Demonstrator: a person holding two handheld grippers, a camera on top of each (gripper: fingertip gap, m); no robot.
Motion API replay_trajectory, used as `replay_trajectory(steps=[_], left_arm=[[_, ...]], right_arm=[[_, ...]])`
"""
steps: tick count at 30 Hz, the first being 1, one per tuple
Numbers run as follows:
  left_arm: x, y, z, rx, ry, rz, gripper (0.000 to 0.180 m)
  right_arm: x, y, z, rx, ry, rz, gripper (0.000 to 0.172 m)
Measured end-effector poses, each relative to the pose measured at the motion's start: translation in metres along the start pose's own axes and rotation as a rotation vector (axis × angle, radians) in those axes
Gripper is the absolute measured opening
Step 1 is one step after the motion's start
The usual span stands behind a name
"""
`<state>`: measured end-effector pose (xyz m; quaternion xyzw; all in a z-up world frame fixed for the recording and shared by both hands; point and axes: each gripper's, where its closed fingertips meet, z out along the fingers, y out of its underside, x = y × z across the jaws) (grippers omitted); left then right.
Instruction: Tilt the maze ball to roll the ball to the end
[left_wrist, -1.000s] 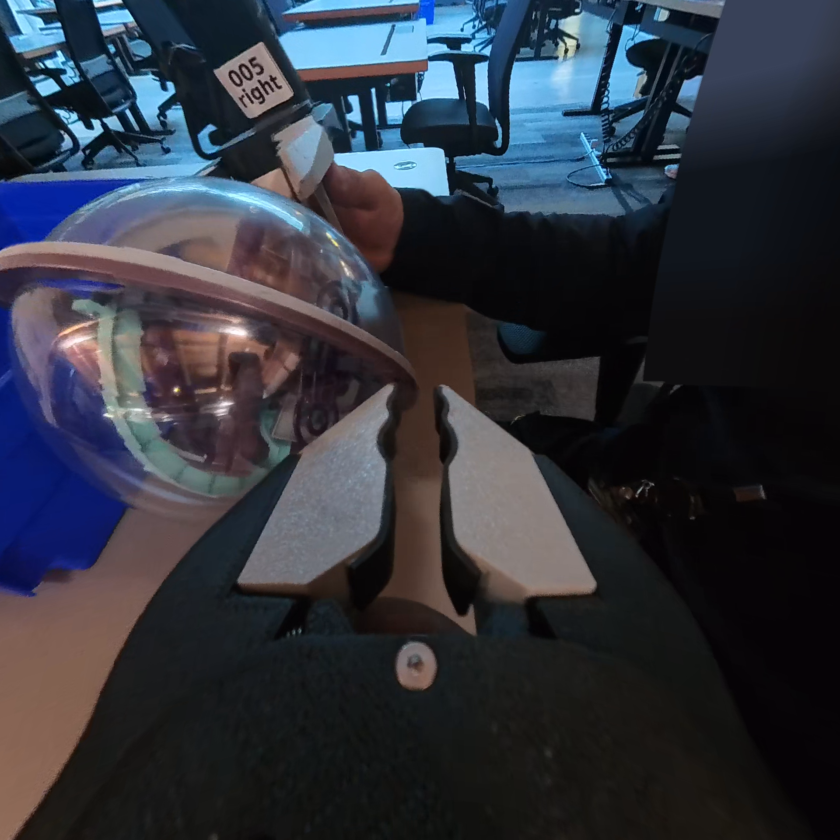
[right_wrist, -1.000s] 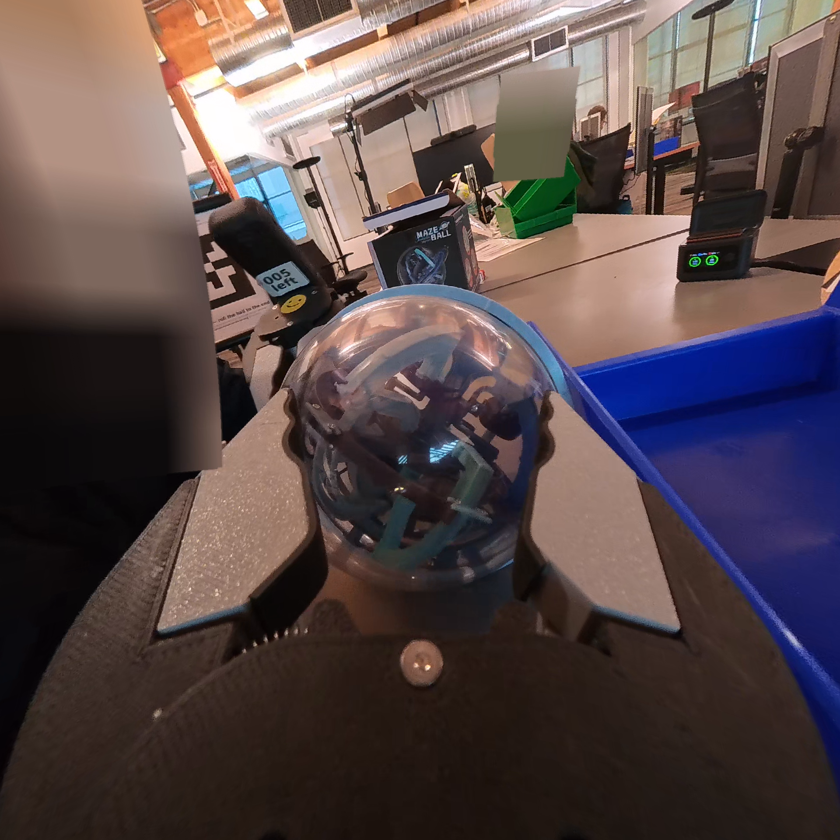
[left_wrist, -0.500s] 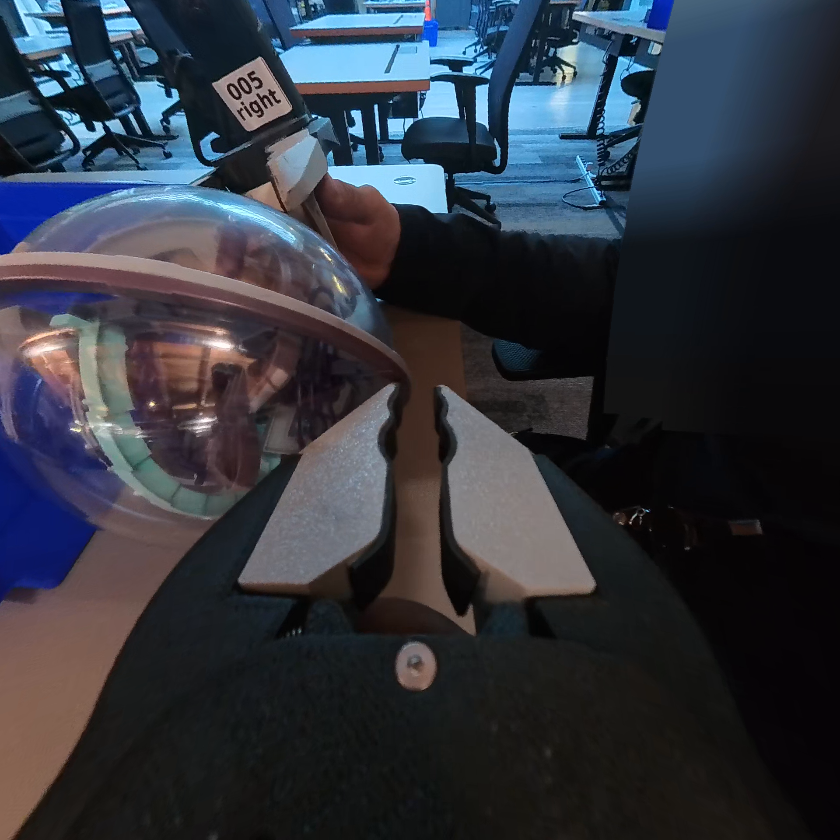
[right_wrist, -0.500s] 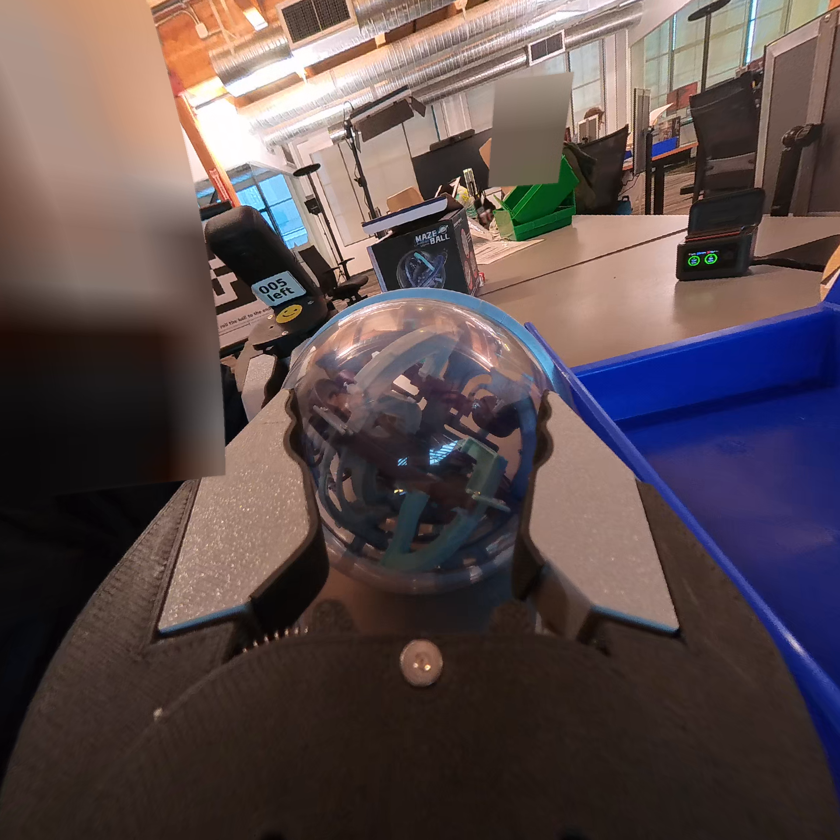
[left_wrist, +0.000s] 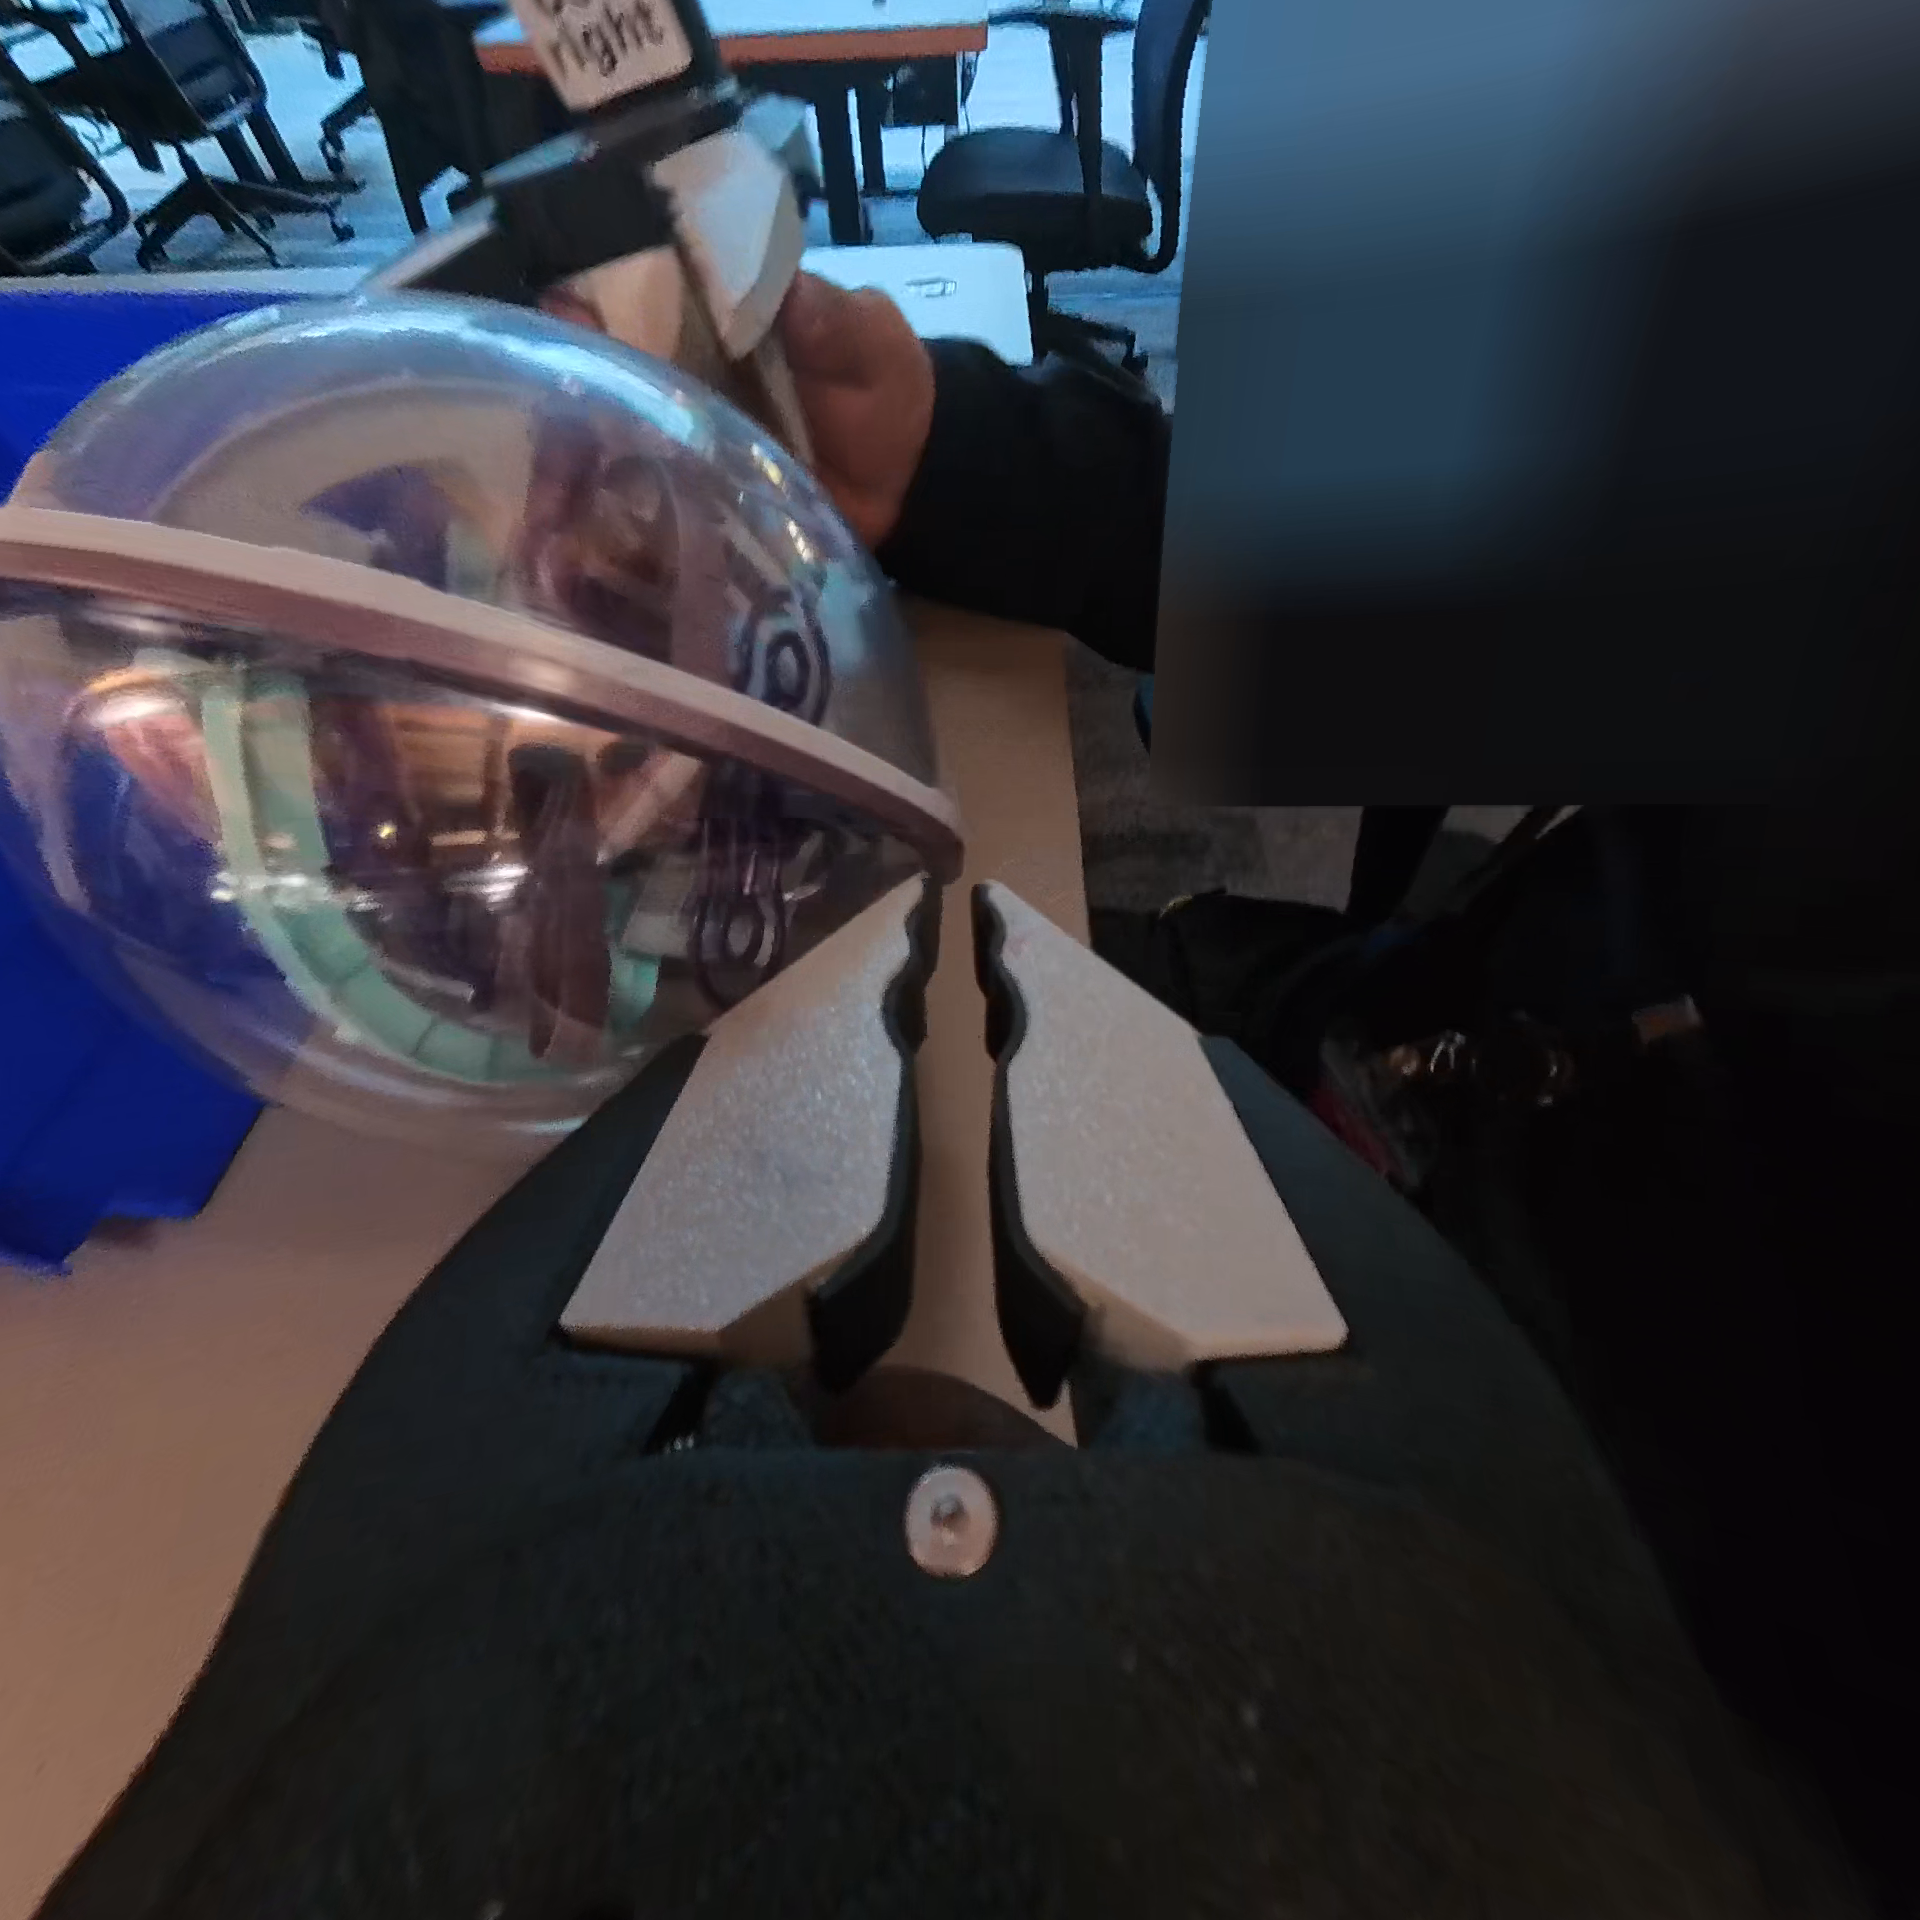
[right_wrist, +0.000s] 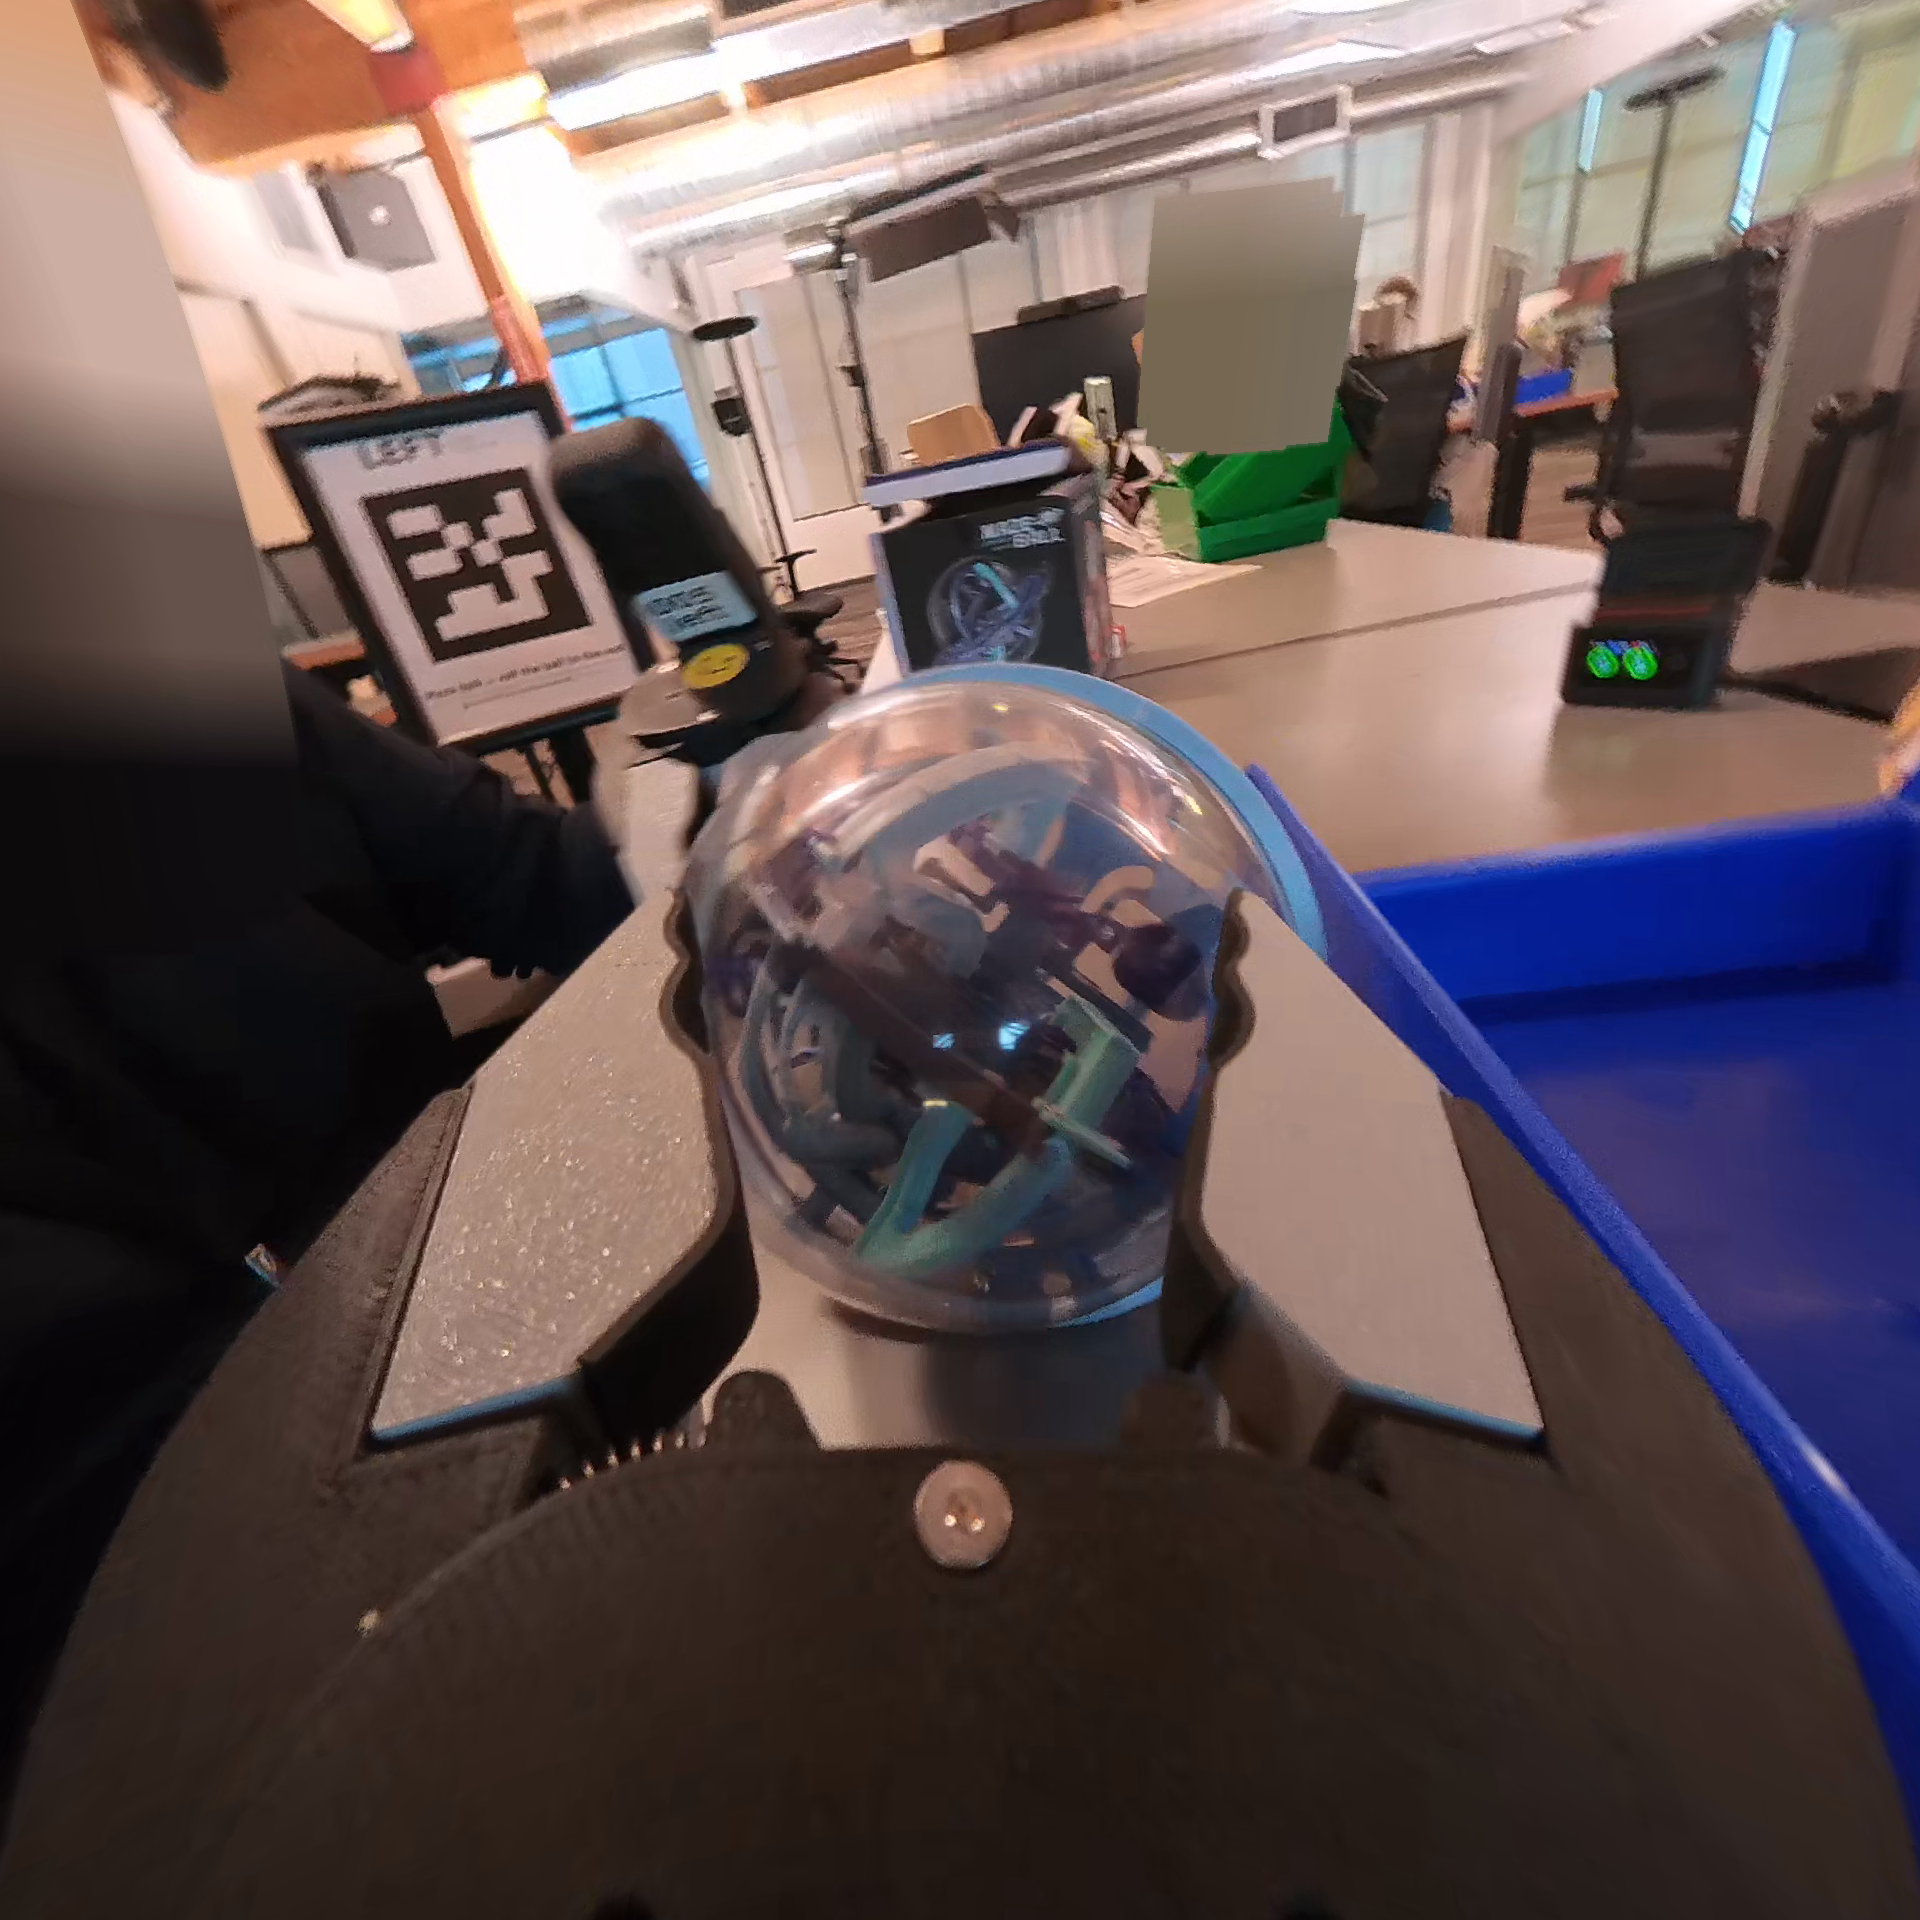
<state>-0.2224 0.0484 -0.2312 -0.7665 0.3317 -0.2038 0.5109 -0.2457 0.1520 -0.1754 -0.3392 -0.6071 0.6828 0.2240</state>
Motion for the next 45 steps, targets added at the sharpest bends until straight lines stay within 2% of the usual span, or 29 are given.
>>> replay_trajectory(steps=[1, 3, 8, 15, 18, 24, 25, 26, 27, 29, 31, 33, 35, 36, 38, 43, 45], left_arm=[[-0.003, 0.006, -0.005, -0.032, -0.014, 0.008, 0.0], [-0.011, 0.015, -0.015, -0.091, -0.044, 0.011, 0.0], [-0.023, 0.021, -0.032, -0.126, -0.101, 0.016, 0.005], [-0.024, 0.033, -0.029, -0.181, -0.104, 0.028, 0.012], [-0.027, 0.043, -0.03, -0.232, -0.12, 0.035, 0.023], [-0.041, 0.036, -0.041, -0.126, -0.099, -0.128, 0.021], [-0.046, 0.031, -0.044, -0.082, -0.102, -0.161, 0.024], [-0.055, 0.023, -0.049, -0.016, -0.127, -0.2, 0.037], [-0.067, 0.013, -0.053, 0.073, -0.166, -0.251, 0.065], [-0.076, 0.002, -0.053, 0.188, -0.135, -0.363, 0.062], [-0.078, 0.007, -0.043, 0.18, -0.094, -0.426, 0.062], [-0.07, 0.012, -0.034, 0.14, -0.074, -0.402, 0.066], [-0.06, 0.012, -0.028, 0.109, -0.048, -0.376, 0.085], [-0.057, 0.009, -0.028, 0.11, -0.042, -0.376, 0.088], [-0.058, 0.003, -0.028, 0.133, -0.065, -0.389, 0.088], [-0.052, -0.002, -0.024, 0.103, -0.11, -0.396, 0.106], [-0.054, -0.002, -0.022, 0.081, -0.157, -0.387, 0.105]], right_arm=[[-0.004, -0.001, 0.001, 0.001, -0.013, -0.024, 0.095], [-0.01, -0.002, 0.002, 0.0, -0.025, -0.062, 0.093], [-0.012, -0.003, 0.003, 0.0, -0.033, -0.078, 0.094], [-0.013, -0.004, 0.002, 0.008, -0.035, -0.081, 0.091], [-0.012, -0.004, 0.002, 0.012, -0.034, -0.08, 0.087], [-0.007, -0.004, 0.001, 0.014, -0.009, -0.068, 0.087], [-0.005, -0.004, 0.001, 0.016, 0.001, -0.064, 0.087], [-0.003, -0.005, 0.0, 0.02, 0.007, -0.057, 0.087], [-0.003, -0.005, -0.001, 0.025, 0.004, -0.047, 0.087], [-0.003, -0.006, 0.0, 0.032, -0.004, -0.033, 0.088], [-0.001, -0.005, 0.0, 0.029, 0.01, -0.035, 0.091], [0.001, -0.004, 0.0, 0.024, 0.025, -0.037, 0.092], [0.0, -0.003, -0.001, 0.025, 0.02, -0.034, 0.091], [-0.002, -0.004, -0.001, 0.028, 0.011, -0.033, 0.091], [-0.004, -0.004, 0.0, 0.024, 0.005, -0.043, 0.09], [-0.006, -0.004, 0.001, 0.02, 0.011, -0.065, 0.089], [-0.006, -0.005, 0.002, 0.02, 0.015, -0.072, 0.088]])
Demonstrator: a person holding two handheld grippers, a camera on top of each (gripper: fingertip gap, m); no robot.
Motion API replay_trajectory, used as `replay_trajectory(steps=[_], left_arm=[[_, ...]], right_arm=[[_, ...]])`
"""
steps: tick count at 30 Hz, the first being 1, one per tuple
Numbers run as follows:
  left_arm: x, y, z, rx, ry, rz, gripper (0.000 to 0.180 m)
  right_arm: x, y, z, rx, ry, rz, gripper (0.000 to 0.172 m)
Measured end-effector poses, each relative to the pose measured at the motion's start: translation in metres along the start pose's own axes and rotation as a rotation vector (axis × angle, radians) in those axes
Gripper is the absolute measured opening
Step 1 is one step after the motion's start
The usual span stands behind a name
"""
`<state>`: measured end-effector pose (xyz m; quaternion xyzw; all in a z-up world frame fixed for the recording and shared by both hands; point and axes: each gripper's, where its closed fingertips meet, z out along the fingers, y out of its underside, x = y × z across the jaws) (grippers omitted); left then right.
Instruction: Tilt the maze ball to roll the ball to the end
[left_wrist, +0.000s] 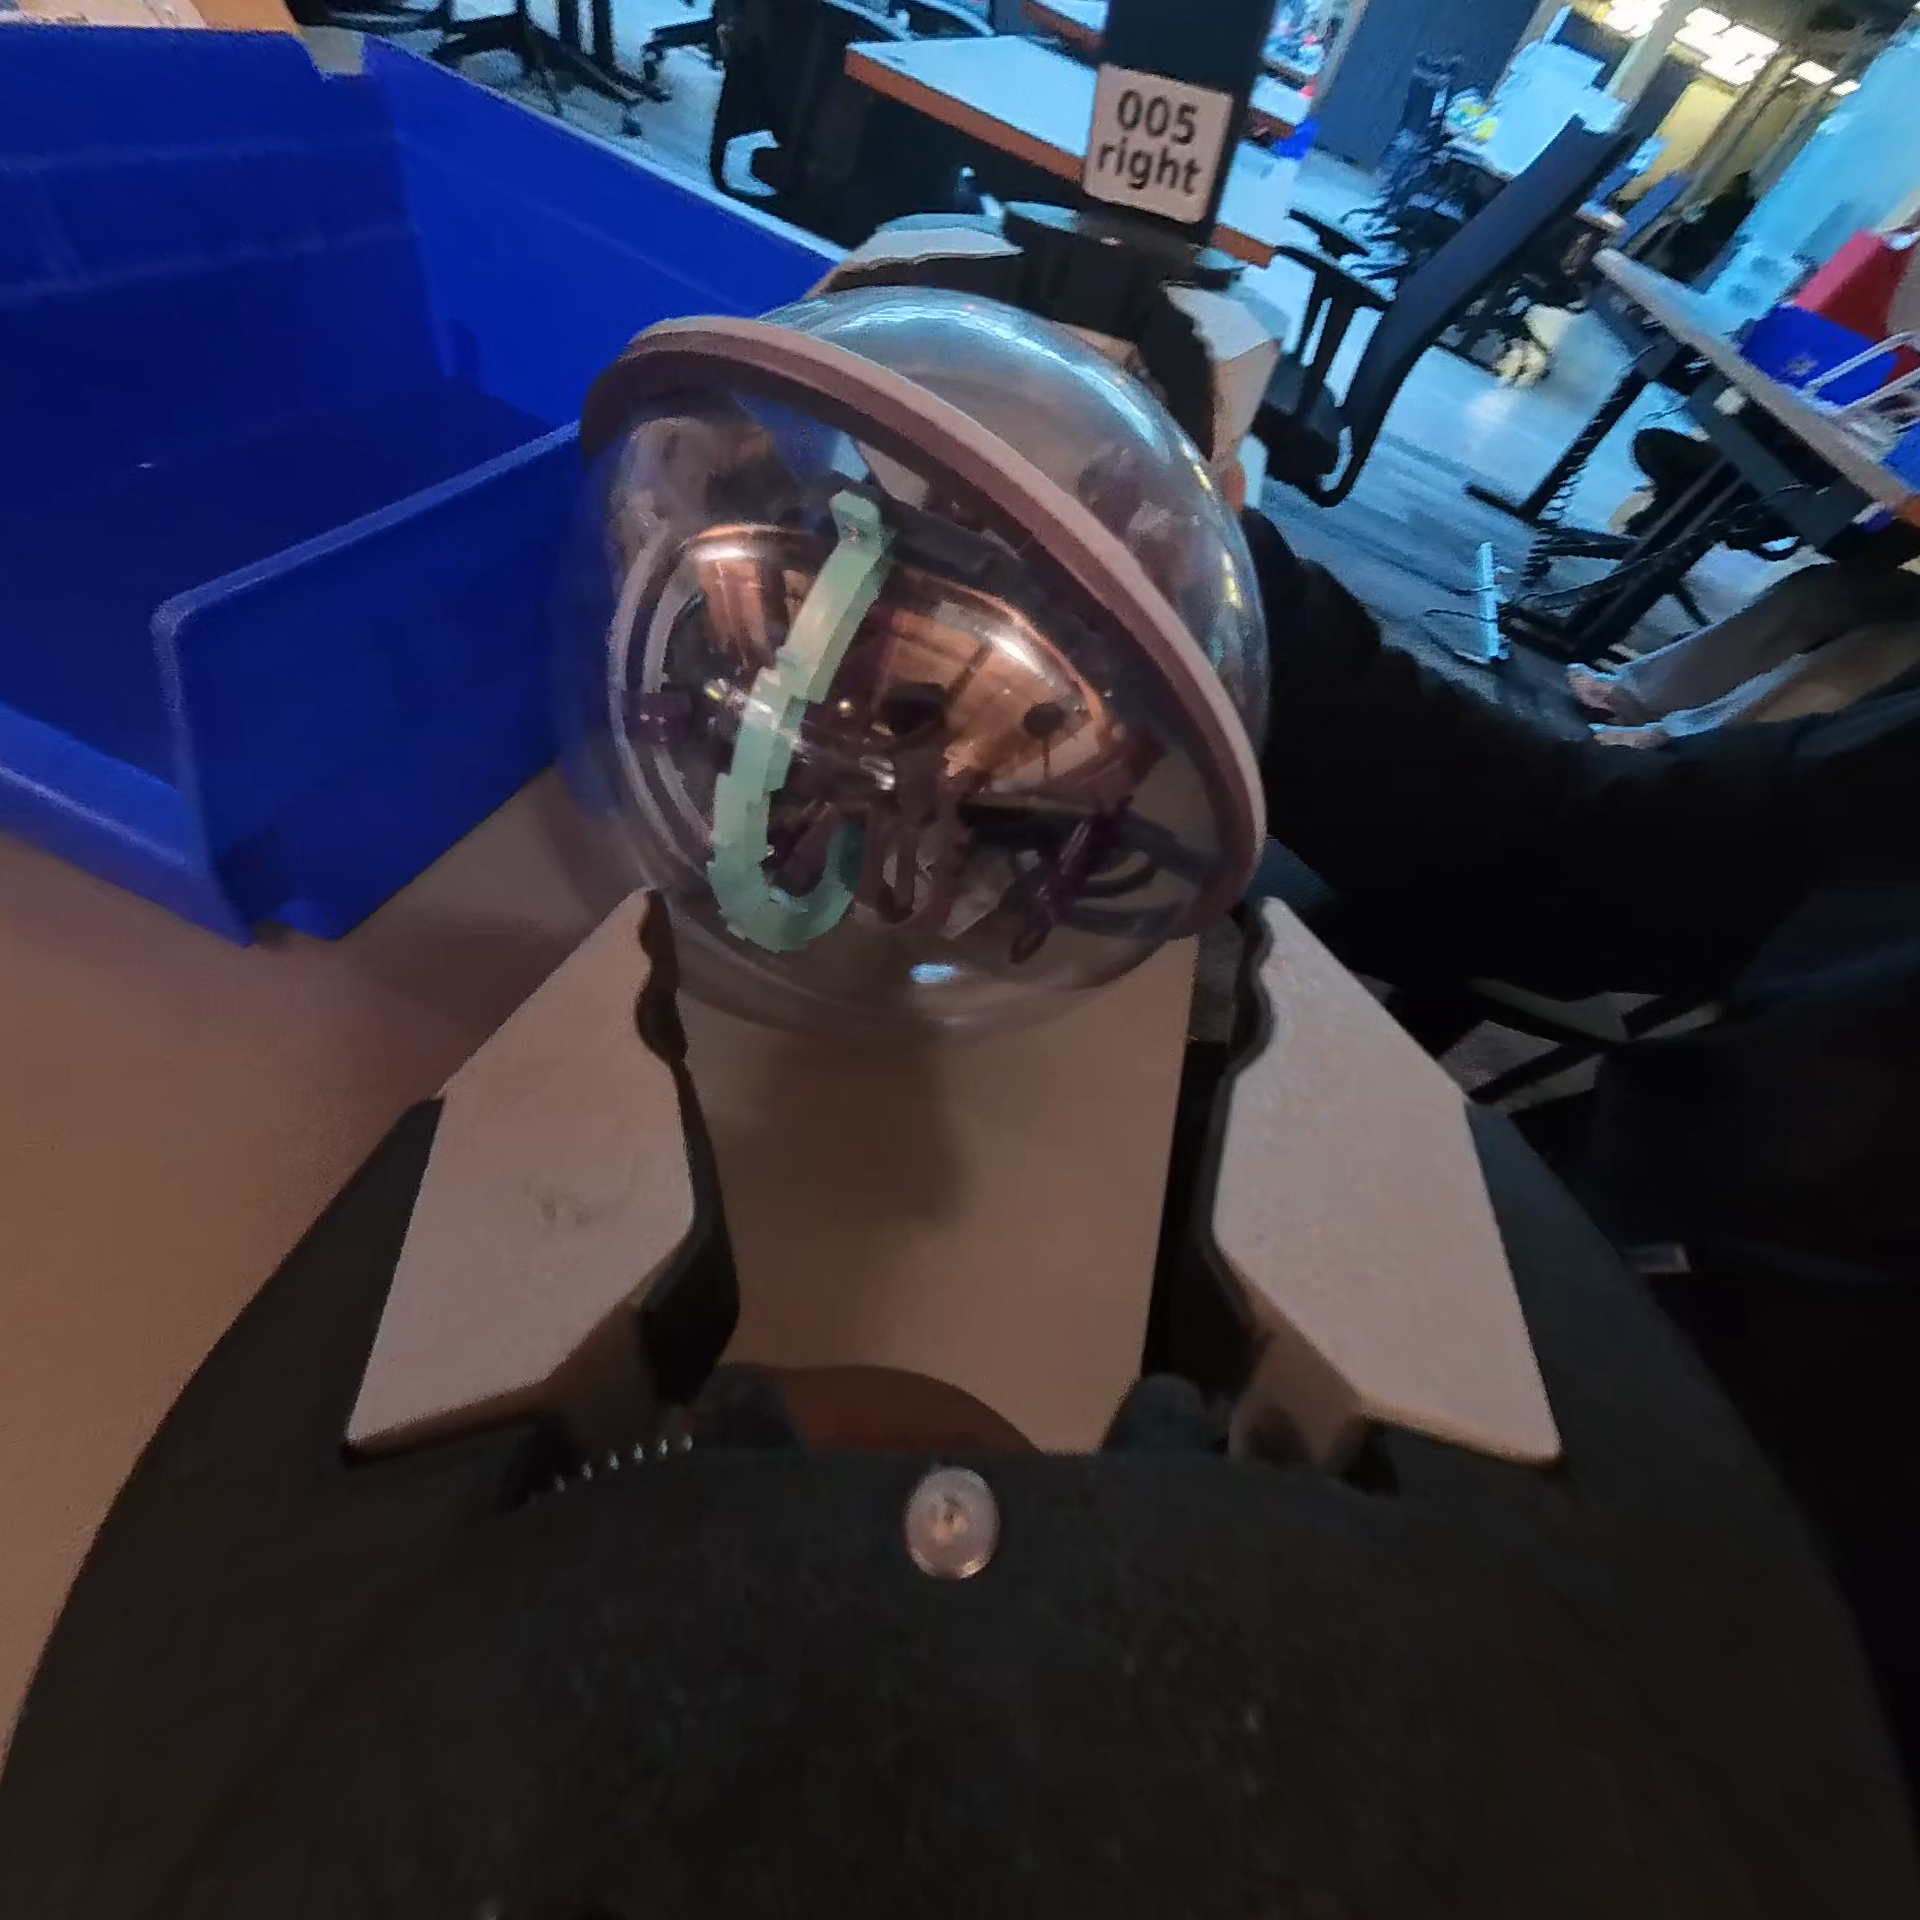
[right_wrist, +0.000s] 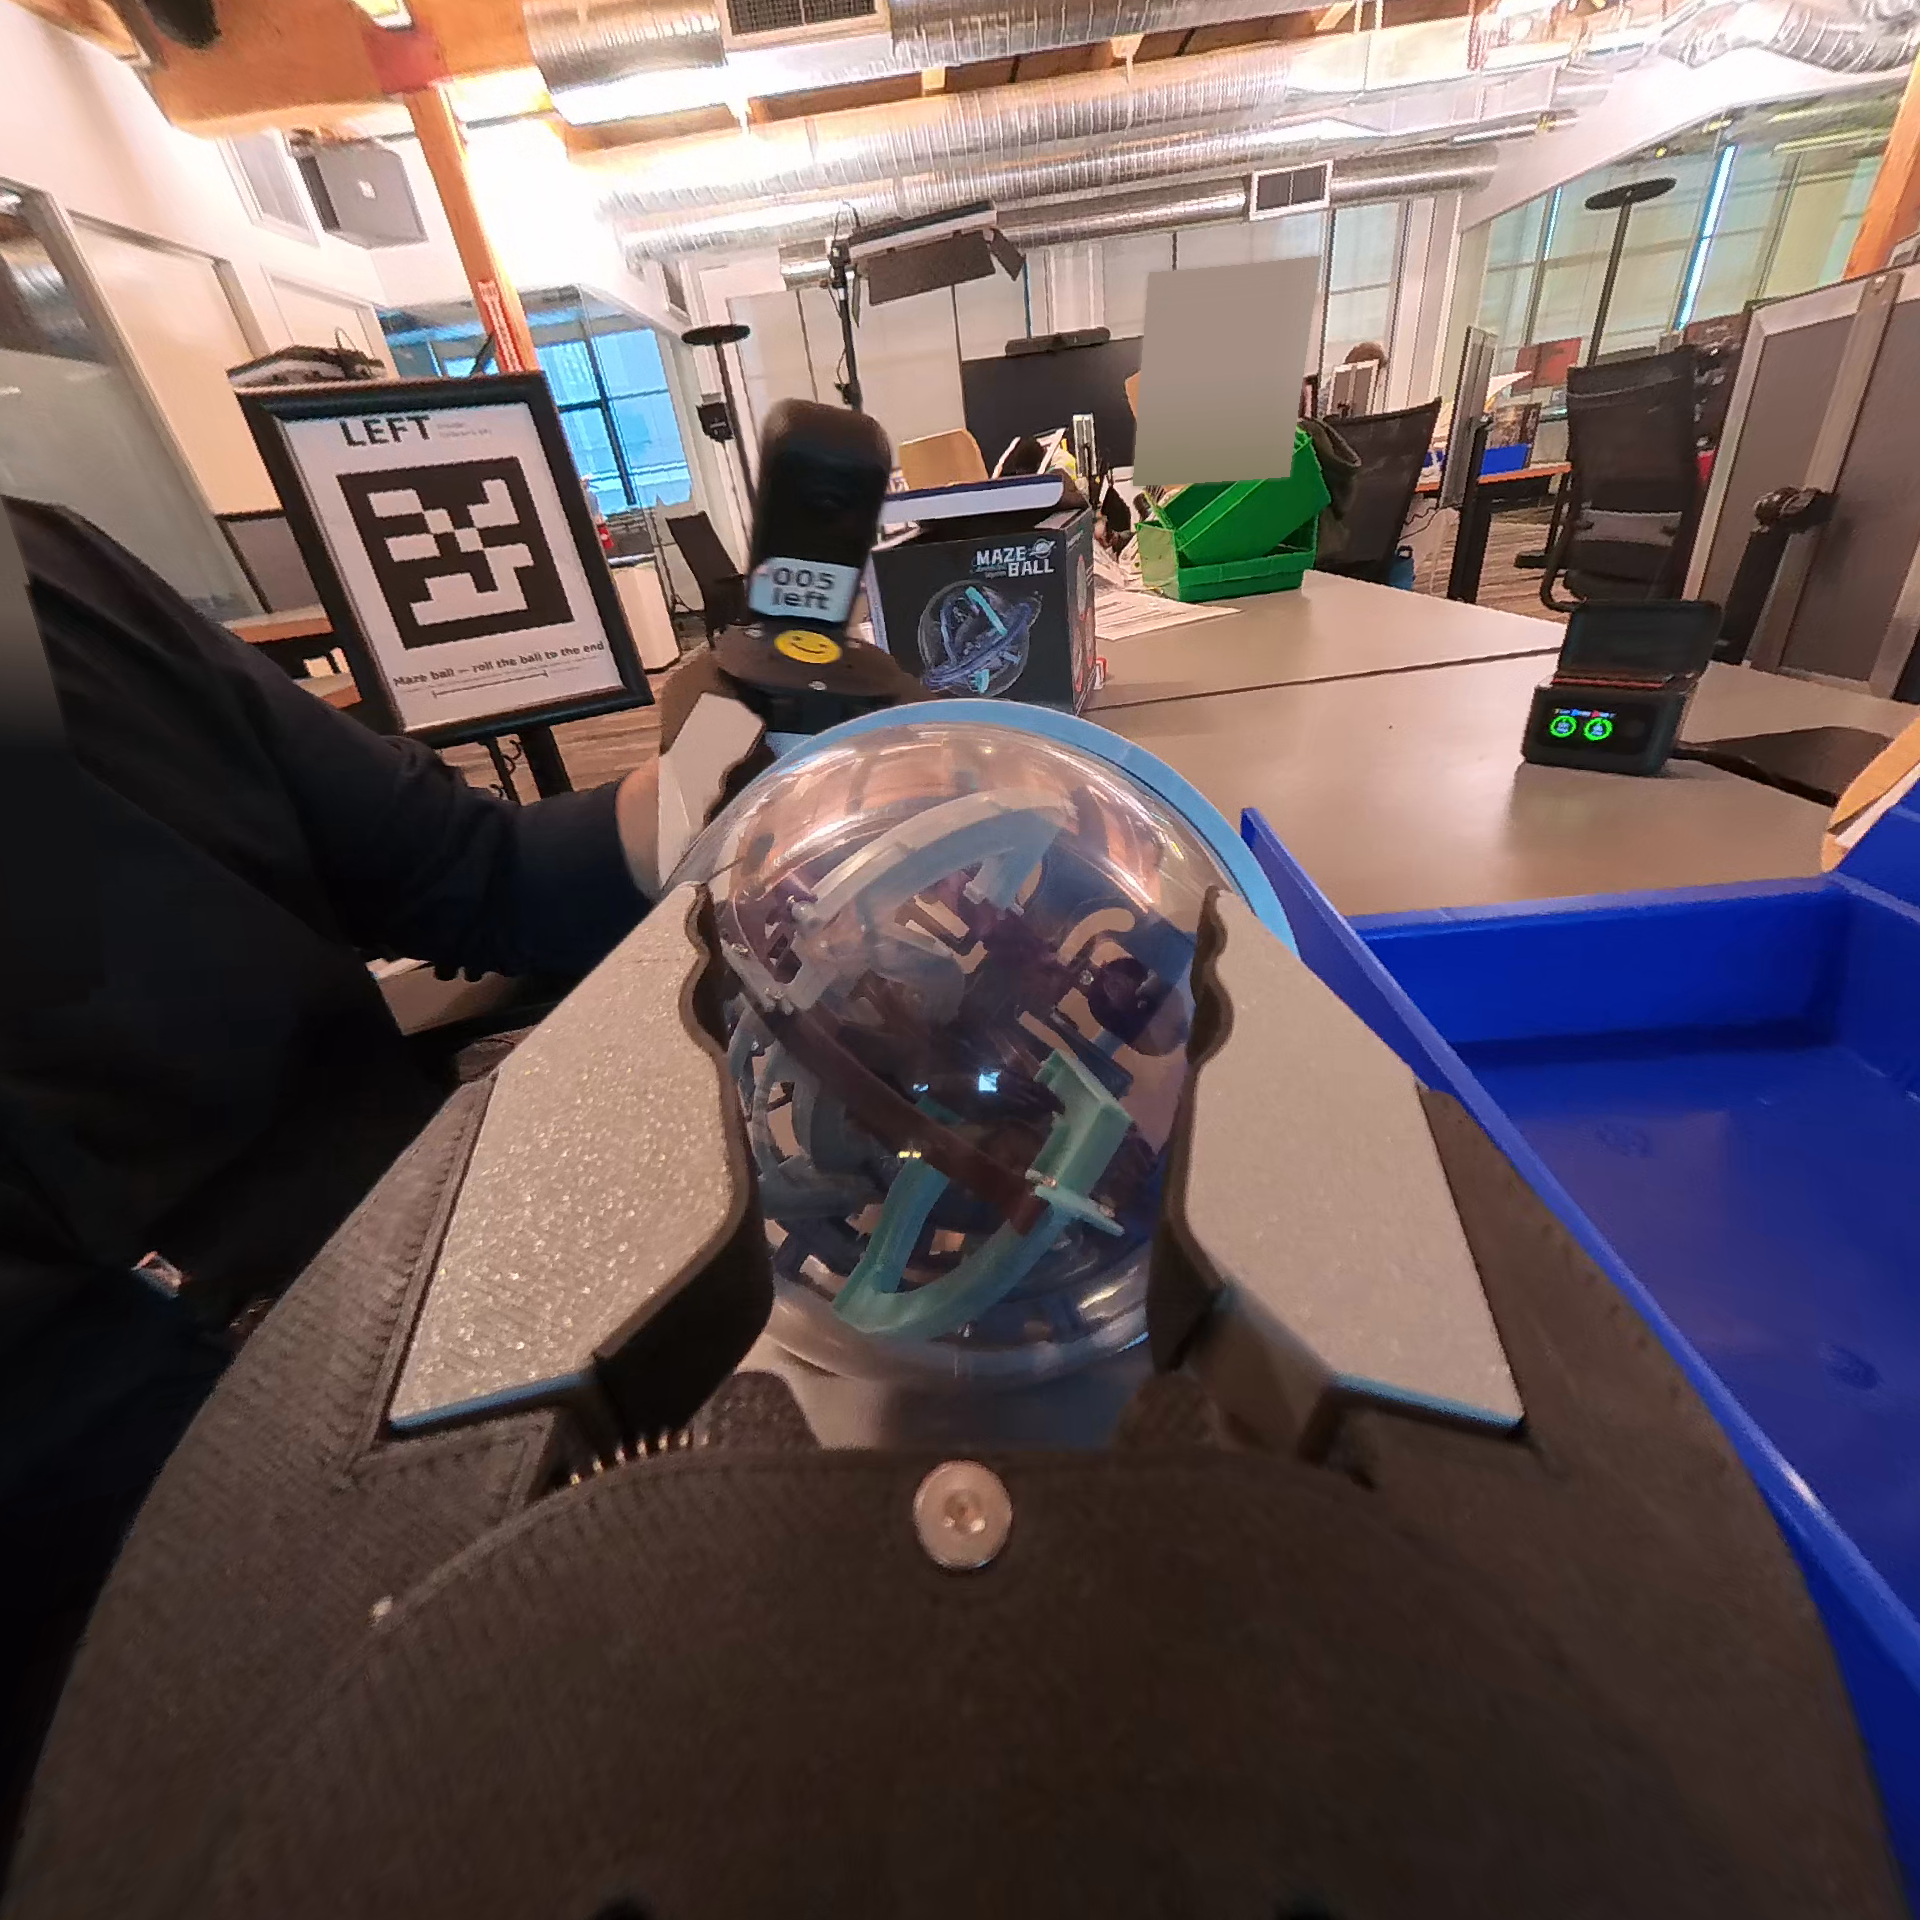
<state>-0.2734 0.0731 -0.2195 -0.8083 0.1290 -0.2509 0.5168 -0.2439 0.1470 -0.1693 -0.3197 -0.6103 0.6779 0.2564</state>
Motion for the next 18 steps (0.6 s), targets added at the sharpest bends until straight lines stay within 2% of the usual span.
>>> replay_trajectory(steps=[8, 13, 16, 18], left_arm=[[0.003, 0.004, 0.007, -0.031, -0.109, 0.014, 0.116], [0.0, 0.005, 0.012, -0.031, -0.167, -0.001, 0.121], [-0.001, 0.005, 0.015, -0.037, -0.186, -0.006, 0.127], [-0.004, 0.005, 0.016, -0.041, -0.206, 0.01, 0.123]], right_arm=[[-0.008, -0.005, 0.0, 0.01, 0.021, -0.115, 0.073], [-0.011, -0.006, 0.005, 0.018, 0.009, -0.101, 0.079], [-0.013, -0.007, 0.006, 0.02, 0.008, -0.112, 0.071], [-0.01, -0.006, 0.007, 0.02, 0.017, -0.109, 0.071]])
